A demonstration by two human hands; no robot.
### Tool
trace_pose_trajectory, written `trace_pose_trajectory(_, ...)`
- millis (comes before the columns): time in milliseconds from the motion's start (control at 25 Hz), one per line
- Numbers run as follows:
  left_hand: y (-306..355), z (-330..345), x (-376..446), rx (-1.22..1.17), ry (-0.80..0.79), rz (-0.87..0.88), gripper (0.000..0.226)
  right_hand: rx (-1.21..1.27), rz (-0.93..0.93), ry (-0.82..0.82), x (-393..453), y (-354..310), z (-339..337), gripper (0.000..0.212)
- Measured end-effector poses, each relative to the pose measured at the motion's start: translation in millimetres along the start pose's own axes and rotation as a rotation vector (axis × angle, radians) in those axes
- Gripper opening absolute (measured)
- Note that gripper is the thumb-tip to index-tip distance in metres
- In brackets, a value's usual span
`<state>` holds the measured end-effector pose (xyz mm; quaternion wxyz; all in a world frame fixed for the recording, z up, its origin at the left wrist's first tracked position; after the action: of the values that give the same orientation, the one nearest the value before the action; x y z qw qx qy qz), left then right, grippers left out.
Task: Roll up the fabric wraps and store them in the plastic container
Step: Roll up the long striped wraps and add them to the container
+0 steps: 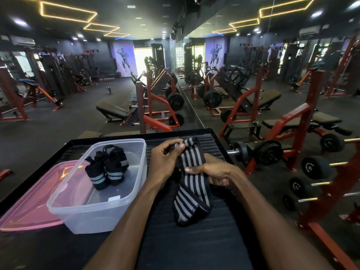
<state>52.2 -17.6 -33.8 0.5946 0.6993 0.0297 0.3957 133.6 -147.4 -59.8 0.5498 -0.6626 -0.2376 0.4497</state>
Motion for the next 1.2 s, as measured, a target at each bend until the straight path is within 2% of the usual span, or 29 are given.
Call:
trace_pose_trajectory(120,-4,-2,0,-0.004,0.007,-0.044,0.015,-0.036,-0.078,0.056,-2,-5,-1,0.034)
trace_pose_trajectory(280,-9,-3,0,0.090,-0.026,-0.083,0.011,0.039,-0.335,0.262,1,-15,-9,0.027)
trace_pose_trajectory(440,-7,-1,-1,0.126,-0.080,-0.085,0.004,-0.040,-0.500,0.458,4,-20,-16,0.012)
trace_pose_trajectory(560,-9,4,-5,0.160,-0.143,-0.194,0.030,0.006,-0.477,0.513,6,-18,-21,0.005)
trace_pose_trajectory(640,-15,10,-9,0.099,-0.250,-0.328,0.048,0.047,-0.435,0.580,9,-15,-28,0.010)
trace_pose_trajectory(720,-19,16,-19,0.098,-0.355,-0.379,0.057,0.012,-0.385,0.711,12,-10,-36,0.017)
trace_pose_trajectory(800,-18,18,-24,0.307,-0.438,-0.227,0.057,-0.016,-0.344,0.848,12,-7,-43,0.020)
trace_pose_trajectory(920,-9,20,-27,0.545,-0.489,0.086,0.053,-0.057,-0.383,0.975,8,-6,-50,0.010)
trace_pose_trajectory(1000,-3,19,-21,0.707,-0.490,0.201,0.051,-0.145,-0.437,0.998,4,-8,-50,0.007)
trace_pose_trajectory(1120,13,21,-17,1.080,-0.441,0.394,0.051,-0.245,-0.454,0.984,5,-9,-47,0.010)
trace_pose_trajectory(1200,29,28,-22,1.188,-0.445,0.461,0.045,-0.242,-0.423,0.940,11,-6,-48,0.013)
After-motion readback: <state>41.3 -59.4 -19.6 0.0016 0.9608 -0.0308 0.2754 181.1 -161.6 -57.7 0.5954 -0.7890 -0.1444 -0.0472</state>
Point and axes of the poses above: each hand's wrist, its own x-axis towards the middle knuckle, its own z-axis out of the palm, y = z × x, the point moved 4 cm from there along x, towards the middle knuckle, and after that the axes turned 9 degrees about z, right-handed, at the moved point
